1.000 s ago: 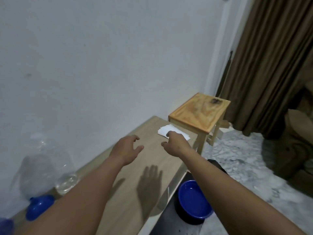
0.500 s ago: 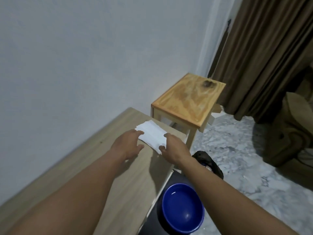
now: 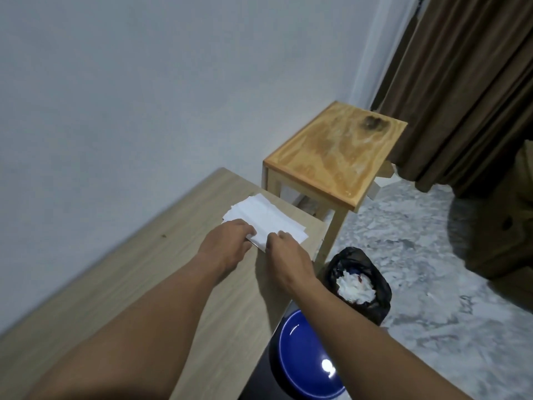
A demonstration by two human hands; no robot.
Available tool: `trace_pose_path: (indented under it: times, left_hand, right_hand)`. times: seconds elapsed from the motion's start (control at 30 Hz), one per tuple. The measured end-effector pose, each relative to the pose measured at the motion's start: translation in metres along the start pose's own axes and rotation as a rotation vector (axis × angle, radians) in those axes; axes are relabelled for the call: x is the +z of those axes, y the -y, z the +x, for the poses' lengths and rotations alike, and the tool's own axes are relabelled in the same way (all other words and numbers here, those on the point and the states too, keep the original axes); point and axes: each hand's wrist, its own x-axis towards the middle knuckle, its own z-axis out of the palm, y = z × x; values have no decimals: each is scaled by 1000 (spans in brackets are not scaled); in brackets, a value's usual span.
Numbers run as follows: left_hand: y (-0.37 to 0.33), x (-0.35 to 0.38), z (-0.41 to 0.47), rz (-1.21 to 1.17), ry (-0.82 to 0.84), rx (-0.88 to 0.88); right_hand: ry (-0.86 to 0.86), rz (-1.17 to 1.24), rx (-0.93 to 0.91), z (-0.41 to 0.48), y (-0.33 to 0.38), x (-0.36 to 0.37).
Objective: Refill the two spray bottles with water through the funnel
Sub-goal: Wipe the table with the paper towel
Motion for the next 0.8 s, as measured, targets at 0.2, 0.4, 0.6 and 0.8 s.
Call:
trace_pose_path:
  times: [0.2,0.4,0.6,0.8]
  left_hand:
    - [-1,-9,4,-22,-133,28]
    - [-8,-39,13,22,-168,34]
    - [-17,-76,17,20,-231,64]
    - [-27,-108,17,30,-272,54]
  right_hand:
    - [-81,93,25,1,2,-16]
    - [-225,158,0,2,7,-49]
    - [-288,242,26,5,14,-82]
    - [-342,294,40,4,17,-110]
